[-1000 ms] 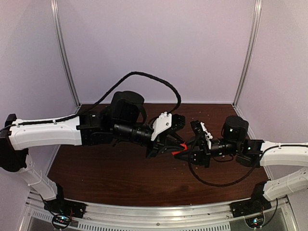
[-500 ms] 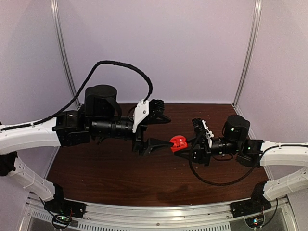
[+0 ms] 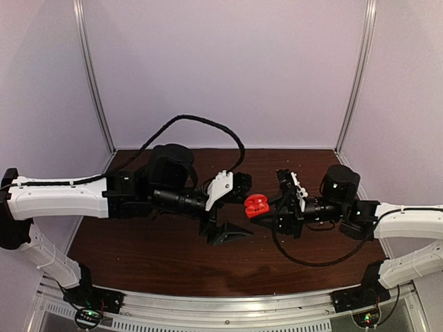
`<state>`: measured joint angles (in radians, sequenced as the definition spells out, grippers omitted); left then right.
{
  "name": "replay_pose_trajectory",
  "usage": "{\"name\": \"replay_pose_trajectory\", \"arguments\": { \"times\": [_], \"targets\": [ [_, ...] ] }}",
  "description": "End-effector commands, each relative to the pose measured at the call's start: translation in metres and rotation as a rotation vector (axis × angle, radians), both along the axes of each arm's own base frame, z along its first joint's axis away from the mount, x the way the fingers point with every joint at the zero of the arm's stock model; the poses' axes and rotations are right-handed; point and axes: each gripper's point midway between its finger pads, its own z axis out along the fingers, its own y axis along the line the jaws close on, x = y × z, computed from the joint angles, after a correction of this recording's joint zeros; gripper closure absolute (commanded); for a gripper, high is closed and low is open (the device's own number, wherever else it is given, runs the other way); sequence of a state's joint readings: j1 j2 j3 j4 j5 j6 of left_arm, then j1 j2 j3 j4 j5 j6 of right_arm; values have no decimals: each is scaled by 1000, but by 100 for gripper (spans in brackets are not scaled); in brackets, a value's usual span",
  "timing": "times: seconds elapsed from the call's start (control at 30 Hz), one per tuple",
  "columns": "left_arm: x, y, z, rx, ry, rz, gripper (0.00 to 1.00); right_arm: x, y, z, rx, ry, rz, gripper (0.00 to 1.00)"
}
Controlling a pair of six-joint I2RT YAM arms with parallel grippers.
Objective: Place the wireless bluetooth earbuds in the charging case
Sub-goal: Close the charging case with the earbuds inside.
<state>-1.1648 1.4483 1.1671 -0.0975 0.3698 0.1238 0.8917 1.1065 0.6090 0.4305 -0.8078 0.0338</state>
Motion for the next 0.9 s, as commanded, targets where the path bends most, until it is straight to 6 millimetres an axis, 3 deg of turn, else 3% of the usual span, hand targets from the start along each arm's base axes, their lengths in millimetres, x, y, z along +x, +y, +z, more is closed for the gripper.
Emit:
{"name": "replay_pose_trajectory", "arguments": {
  "times": [0.0,0.17,0.3,0.47,0.67,0.87],
  "targets": [
    [-29,-11,29,-92,-119,-111,18,4,-1,20,50,-19,-23,100],
    [-47,-11,38,-117,-222,-141,24,8,-1,21,64,21,-29,100],
    [-51,-12,30,-95,-307,-126,28,16,-5,25,89,65,-41,100],
    [-44,-16,19,-39,-431,-46,28,20,-3,22,82,120,-33,100],
    [-25,-12,27,-44,-552,57,22,16,-1,20,75,161,-3,100],
    [-32,-13,25,-31,-638,20,22,17,0,20,71,192,-5,100]
  ]
}}
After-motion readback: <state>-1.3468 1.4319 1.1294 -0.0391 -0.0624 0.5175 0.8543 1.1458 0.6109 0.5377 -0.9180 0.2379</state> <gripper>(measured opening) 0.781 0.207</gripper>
